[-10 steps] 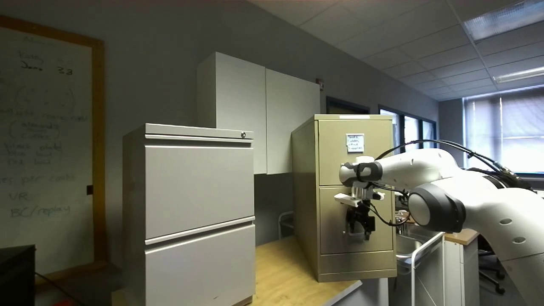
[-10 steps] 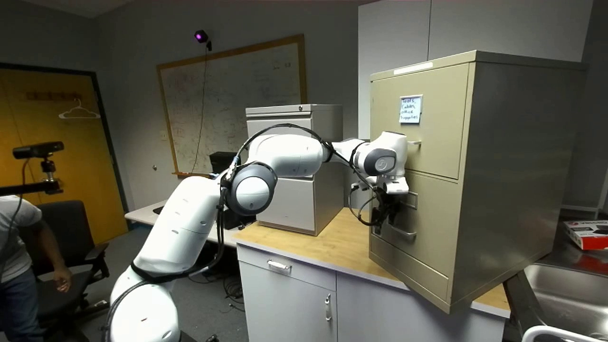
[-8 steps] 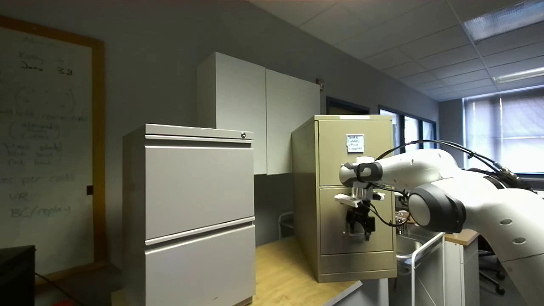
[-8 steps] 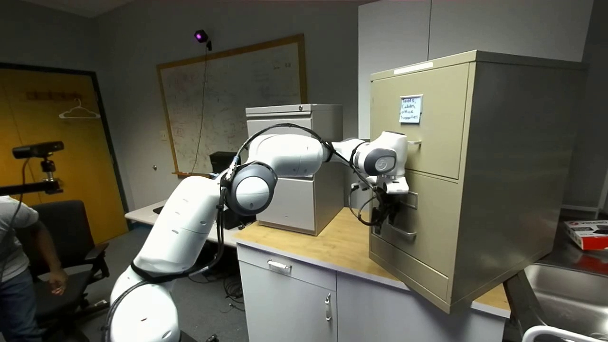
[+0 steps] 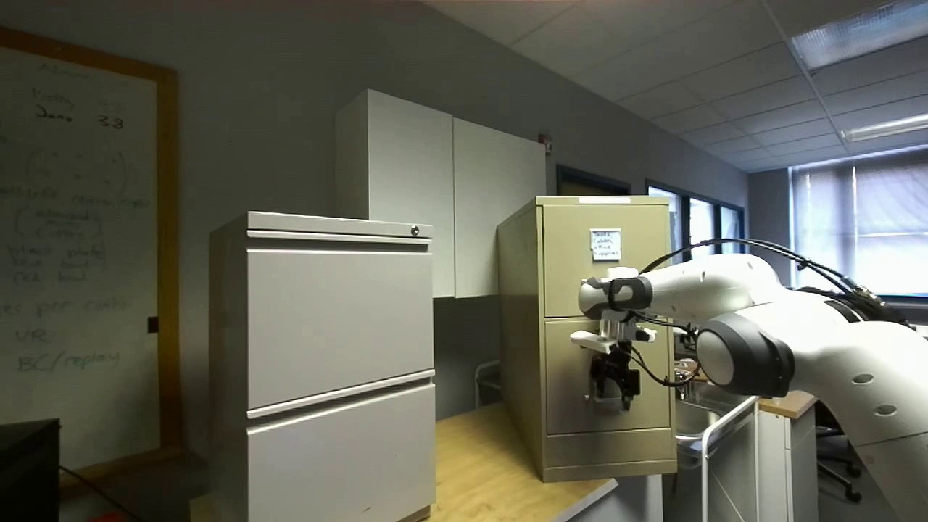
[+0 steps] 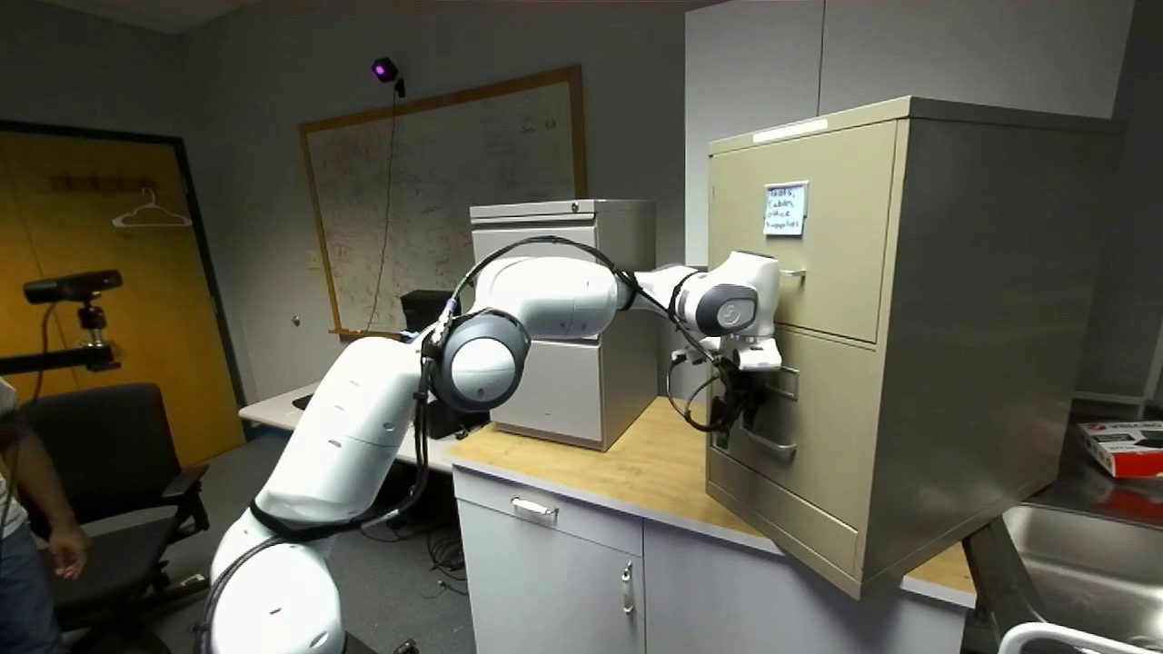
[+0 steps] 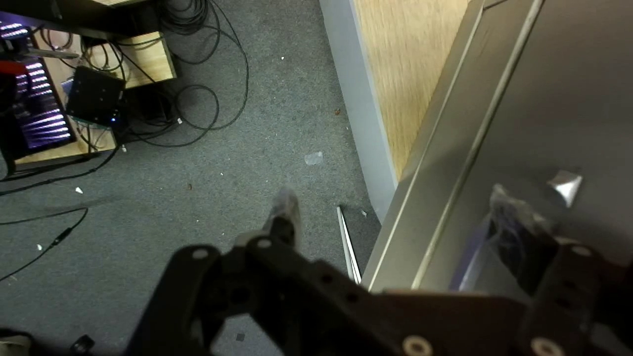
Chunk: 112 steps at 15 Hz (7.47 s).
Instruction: Open the lower cabinet drawer
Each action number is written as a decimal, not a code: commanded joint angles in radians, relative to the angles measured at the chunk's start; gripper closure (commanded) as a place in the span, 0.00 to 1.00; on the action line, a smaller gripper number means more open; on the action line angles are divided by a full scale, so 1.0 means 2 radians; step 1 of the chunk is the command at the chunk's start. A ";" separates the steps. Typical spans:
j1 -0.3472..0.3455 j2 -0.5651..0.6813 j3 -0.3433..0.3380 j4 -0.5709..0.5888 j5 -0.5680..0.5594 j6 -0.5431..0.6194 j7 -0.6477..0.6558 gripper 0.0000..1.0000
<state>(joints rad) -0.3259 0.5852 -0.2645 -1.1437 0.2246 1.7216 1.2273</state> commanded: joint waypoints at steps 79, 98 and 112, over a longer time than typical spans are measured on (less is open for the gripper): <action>-0.004 -0.037 0.006 -0.153 0.110 0.210 0.065 0.32; -0.022 -0.038 0.034 -0.190 0.135 0.206 0.001 0.74; -0.046 -0.042 0.049 -0.242 0.323 0.241 -0.266 0.74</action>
<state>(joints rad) -0.4449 0.4412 -0.1935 -1.5949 0.8257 2.2428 0.7936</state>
